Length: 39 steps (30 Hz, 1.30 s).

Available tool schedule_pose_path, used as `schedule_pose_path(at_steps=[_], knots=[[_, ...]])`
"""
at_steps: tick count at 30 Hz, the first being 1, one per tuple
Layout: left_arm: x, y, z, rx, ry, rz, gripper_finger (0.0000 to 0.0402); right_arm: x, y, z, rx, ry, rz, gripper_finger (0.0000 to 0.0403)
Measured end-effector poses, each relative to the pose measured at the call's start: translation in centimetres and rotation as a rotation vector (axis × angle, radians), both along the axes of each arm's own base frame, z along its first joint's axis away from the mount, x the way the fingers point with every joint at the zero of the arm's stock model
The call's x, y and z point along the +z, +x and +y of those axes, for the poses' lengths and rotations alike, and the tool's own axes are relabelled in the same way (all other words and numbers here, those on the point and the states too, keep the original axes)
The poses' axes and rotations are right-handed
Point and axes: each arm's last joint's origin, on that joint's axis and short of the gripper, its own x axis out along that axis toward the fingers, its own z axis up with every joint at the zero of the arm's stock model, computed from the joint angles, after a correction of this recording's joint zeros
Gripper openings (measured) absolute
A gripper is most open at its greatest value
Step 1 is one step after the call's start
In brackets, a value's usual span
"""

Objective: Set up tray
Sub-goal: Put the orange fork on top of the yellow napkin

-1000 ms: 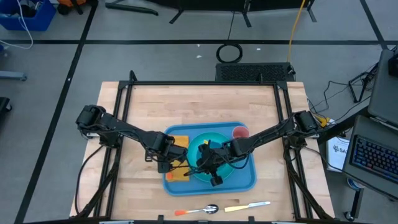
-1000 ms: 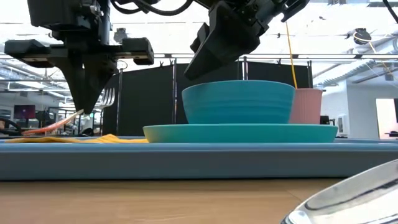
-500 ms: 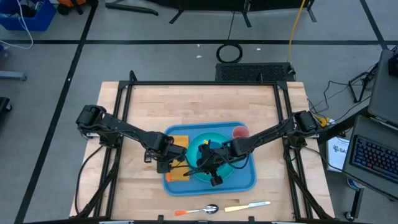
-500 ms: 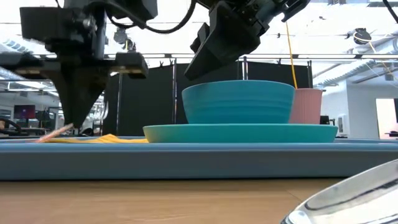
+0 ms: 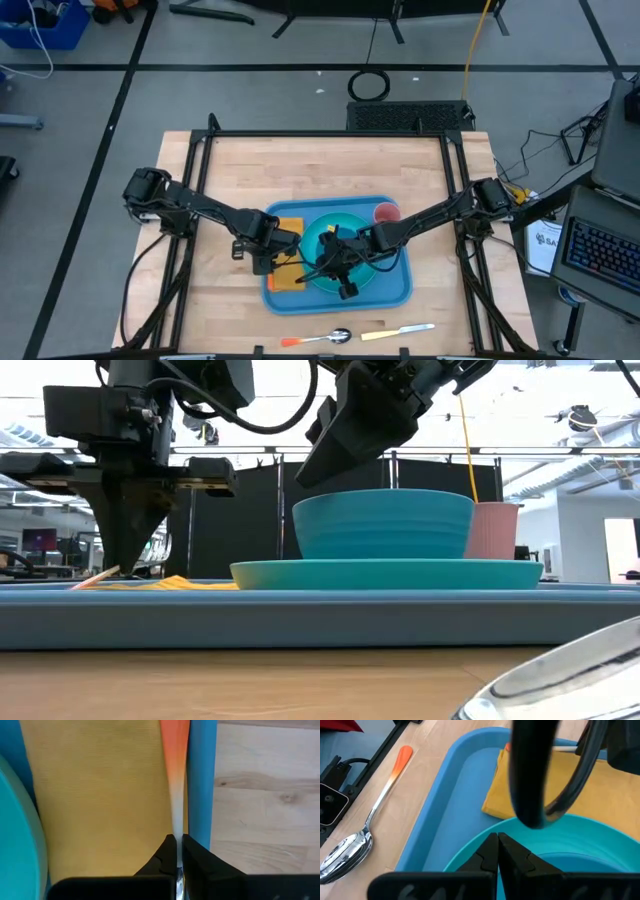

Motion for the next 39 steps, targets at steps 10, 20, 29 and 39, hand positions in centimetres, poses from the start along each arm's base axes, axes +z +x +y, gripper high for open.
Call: schedule_pose_path(at_steps=[10,20,29,39], knots=[[0.0,0.3,0.9,0.005,0.003,-0.019,0.001,0.0,0.0,0.0,0.0,0.0,-0.001,0.0],[0.1,0.6,1.1,0.0,-0.06,-0.031,0.002,0.0,0.0,0.0,0.0,0.001,-0.002,0.0],[0.1,0.7,1.1,0.001,-0.08,-0.035,0.0028,-0.6,-0.1,0.0,0.0,0.008,-0.029,0.0],[0.1,0.9,1.1,0.046,-0.087,-0.047,0.0009,-0.7,-0.1,0.0,0.0,0.008,-0.027,0.0]])
